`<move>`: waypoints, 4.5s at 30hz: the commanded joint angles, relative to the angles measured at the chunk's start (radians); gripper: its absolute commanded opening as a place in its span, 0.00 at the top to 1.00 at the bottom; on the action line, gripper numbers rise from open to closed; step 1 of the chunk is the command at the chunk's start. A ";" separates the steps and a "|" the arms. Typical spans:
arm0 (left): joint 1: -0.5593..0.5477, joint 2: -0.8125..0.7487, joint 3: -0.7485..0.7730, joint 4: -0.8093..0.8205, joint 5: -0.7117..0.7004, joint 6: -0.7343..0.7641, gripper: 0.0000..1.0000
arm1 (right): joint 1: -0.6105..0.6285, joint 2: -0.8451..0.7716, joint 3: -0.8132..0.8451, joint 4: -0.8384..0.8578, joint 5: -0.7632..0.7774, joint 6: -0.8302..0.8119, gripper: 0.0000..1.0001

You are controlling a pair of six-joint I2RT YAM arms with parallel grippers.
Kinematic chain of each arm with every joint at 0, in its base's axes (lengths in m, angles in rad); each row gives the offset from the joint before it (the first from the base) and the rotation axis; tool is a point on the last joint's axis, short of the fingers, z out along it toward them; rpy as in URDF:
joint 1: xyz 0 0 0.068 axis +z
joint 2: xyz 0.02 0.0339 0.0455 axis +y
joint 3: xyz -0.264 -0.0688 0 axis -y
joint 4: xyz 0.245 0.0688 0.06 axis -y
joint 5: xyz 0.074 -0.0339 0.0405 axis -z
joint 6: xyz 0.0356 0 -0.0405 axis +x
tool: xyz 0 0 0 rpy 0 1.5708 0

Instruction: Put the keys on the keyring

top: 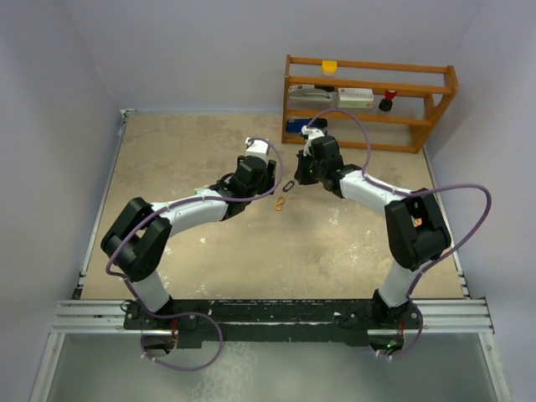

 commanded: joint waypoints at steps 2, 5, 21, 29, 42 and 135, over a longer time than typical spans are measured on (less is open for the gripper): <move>0.002 -0.006 0.012 0.045 0.022 -0.010 0.42 | 0.006 -0.094 -0.035 0.066 0.021 0.014 1.00; 0.002 0.003 0.006 0.068 0.038 -0.024 0.42 | 0.006 -0.127 -0.056 0.078 0.032 0.015 1.00; -0.060 0.130 0.001 0.110 0.095 -0.084 0.45 | -0.002 -0.261 -0.077 0.001 0.180 0.006 1.00; -0.096 0.201 0.023 0.100 0.082 -0.088 0.45 | -0.009 -0.311 -0.094 -0.007 0.194 0.005 1.00; -0.098 0.252 0.051 0.083 0.060 -0.082 0.47 | -0.017 -0.353 -0.105 -0.013 0.202 0.000 1.00; -0.161 0.272 0.120 -0.039 -0.136 -0.029 0.52 | -0.047 -0.416 -0.136 -0.014 0.206 -0.001 1.00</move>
